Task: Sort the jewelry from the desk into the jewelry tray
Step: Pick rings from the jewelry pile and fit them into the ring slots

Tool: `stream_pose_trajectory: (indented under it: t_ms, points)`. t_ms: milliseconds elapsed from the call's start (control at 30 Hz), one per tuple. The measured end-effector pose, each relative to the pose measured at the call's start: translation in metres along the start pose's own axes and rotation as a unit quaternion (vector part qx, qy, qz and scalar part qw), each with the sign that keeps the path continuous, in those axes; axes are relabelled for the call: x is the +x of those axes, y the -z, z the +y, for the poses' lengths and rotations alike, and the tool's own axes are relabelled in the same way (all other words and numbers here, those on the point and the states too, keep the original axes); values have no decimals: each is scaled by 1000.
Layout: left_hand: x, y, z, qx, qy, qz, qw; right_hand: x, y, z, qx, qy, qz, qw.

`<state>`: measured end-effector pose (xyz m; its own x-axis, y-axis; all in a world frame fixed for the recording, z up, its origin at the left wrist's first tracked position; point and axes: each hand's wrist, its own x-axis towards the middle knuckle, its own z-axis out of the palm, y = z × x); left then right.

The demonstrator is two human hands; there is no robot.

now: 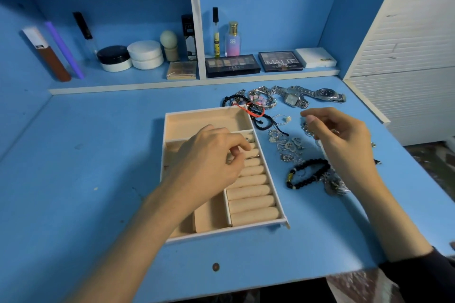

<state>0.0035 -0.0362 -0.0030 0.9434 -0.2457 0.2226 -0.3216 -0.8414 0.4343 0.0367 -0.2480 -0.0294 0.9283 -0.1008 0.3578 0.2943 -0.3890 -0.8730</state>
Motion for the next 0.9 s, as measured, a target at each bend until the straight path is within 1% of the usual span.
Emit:
stream_pose_trajectory:
  t_ms: [167, 333, 433, 533, 633, 733, 800, 900]
  points:
    - [20, -11, 14, 16, -41, -5, 999, 2, 8, 9, -5, -10, 38, 999]
    - [39, -25, 26, 78, -80, -53, 992, -1, 11, 12, -3, -16, 41, 999]
    - [46, -32, 27, 99, -103, -71, 987, -4, 14, 13, -27, -2, 17, 1000]
    - [50, -35, 27, 109, -107, -86, 984, -8, 18, 11, -79, 20, -56, 995]
    - [53, -35, 28, 118, -112, -99, 982, -9, 24, 6, -198, 64, -135, 969]
    - [54, -34, 30, 124, -114, -118, 979, -11, 32, 1, -285, 70, -198, 935]
    - [56, -33, 29, 119, -111, -127, 979, -13, 34, -3, -332, 71, -220, 914]
    - [58, -34, 28, 107, -106, -130, 980, -16, 31, -9, -394, 61, -231, 888]
